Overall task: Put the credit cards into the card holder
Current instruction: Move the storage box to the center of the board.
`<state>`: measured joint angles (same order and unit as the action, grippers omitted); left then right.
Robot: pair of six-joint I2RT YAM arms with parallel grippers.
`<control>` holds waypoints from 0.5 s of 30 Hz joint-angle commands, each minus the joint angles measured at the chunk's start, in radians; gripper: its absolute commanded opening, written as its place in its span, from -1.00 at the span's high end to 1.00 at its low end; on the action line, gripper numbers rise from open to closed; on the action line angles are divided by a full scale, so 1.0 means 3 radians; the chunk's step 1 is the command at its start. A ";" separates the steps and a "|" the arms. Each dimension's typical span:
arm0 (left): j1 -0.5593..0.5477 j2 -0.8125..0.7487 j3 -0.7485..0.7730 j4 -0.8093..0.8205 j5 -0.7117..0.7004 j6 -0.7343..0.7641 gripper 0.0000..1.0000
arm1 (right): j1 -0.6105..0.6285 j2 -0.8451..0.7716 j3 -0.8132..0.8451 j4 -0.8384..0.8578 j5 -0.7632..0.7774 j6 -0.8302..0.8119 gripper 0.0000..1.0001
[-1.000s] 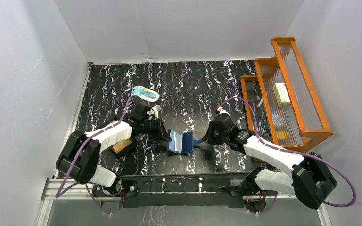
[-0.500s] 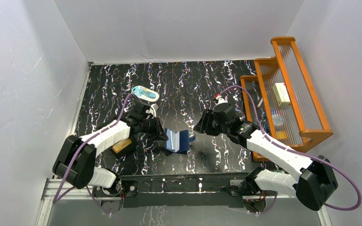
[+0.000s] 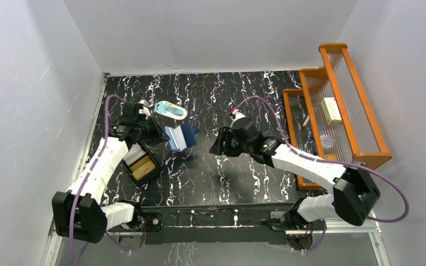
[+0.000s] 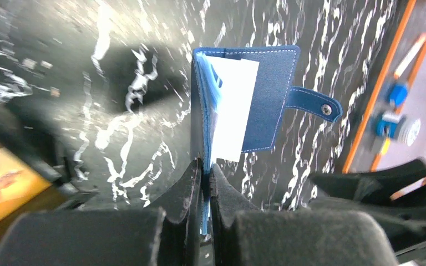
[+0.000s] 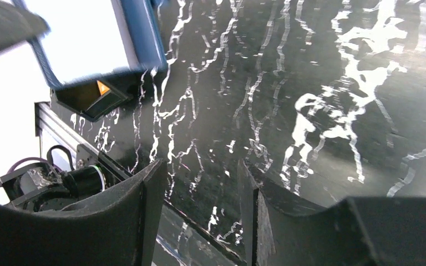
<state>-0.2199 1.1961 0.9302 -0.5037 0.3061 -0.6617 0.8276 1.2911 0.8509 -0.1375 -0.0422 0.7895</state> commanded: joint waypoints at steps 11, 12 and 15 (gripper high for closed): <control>0.0242 -0.0811 0.0759 -0.0877 -0.1920 0.0279 1.00 | 0.0925 0.1452 0.1170 0.1020 0.0170 -0.0306 -0.20; 0.0245 -0.0882 0.0758 -0.0864 -0.2005 0.0296 1.00 | 0.0962 0.1626 0.1274 0.1029 0.0165 -0.0308 -0.20; 0.0247 -0.0990 0.0790 -0.0895 -0.2218 0.0354 1.00 | 0.1058 0.1976 0.1581 0.1032 0.0158 -0.0321 -0.19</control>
<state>-0.1524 0.9501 1.1530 -0.7433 -0.1993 -0.5884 1.1088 1.7882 1.2007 0.0875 -0.0132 0.7258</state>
